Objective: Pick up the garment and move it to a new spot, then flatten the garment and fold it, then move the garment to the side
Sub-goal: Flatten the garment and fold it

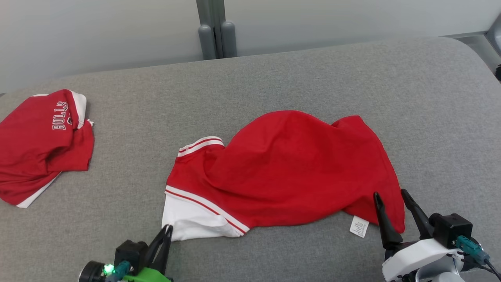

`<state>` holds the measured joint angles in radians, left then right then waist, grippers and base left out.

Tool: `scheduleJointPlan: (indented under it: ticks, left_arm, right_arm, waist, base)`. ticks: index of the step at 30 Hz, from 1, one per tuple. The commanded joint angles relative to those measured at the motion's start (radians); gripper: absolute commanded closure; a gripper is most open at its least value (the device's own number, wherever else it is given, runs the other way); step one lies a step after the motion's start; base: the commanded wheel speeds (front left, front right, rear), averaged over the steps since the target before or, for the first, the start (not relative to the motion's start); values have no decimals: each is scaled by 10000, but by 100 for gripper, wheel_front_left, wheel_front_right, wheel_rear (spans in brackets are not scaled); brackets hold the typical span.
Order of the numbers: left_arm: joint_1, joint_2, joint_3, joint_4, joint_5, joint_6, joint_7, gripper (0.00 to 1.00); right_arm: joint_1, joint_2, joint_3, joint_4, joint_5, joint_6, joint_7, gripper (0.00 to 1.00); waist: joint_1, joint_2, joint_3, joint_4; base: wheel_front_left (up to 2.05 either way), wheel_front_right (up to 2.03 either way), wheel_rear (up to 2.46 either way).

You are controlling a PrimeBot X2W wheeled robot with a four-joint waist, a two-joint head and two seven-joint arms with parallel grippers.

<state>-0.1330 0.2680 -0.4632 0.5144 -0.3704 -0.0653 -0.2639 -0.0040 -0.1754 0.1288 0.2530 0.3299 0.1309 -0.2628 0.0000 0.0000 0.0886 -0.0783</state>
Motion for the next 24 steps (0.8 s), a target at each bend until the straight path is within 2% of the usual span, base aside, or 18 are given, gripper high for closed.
scheduleJointPlan:
  ticks: [1, 4, 6, 7, 8, 16, 24]
  left_arm:
    - [402, 43, 11, -249, -38, 164, -6, 100]
    - [1090, 76, 128, -824, -201, 399, -6, 100]
    - [1457, 14, 149, -1074, -433, 353, 20, 100]
    - [1580, 20, 144, -1142, -466, 312, 34, 72]
    - [1654, 83, 157, -1238, -423, 349, 23, 0]
    - [1807, -6, 878, -2329, -190, 786, -10, 0]
    - [1820, -638, 1986, -3447, 457, 1088, -13, 0]
  right_arm:
    - [129, -2, -55, -27, -65, -3, -31, 0]
    - [181, -25, -50, -47, -51, -3, -31, 0]
    - [213, -55, -82, -38, -32, -3, -29, 0]
    - [216, -61, -90, -32, -24, -3, -31, 0]
    - [208, -69, -87, -22, -20, -3, -29, 0]
    - [172, -107, -5, 59, -29, -3, -29, 0]
    - [160, -118, 117, 14, -122, -3, -29, 0]
  waist:
    - [0, 0, -66, 156]
    - [0, 0, -98, 264]
    - [0, 0, -125, 335]
    - [0, 0, -142, 359]
    - [0, 0, -153, 376]
    - [0, 0, -355, 341]
    - [0, 0, -708, 5]
  base:
    - [0, 0, 0]
    - [0, 0, 0]
    - [0, 0, 0]
    - [0, 0, 0]
    - [0, 0, 0]
    - [0, 0, 0]
    - [0, 0, 0]
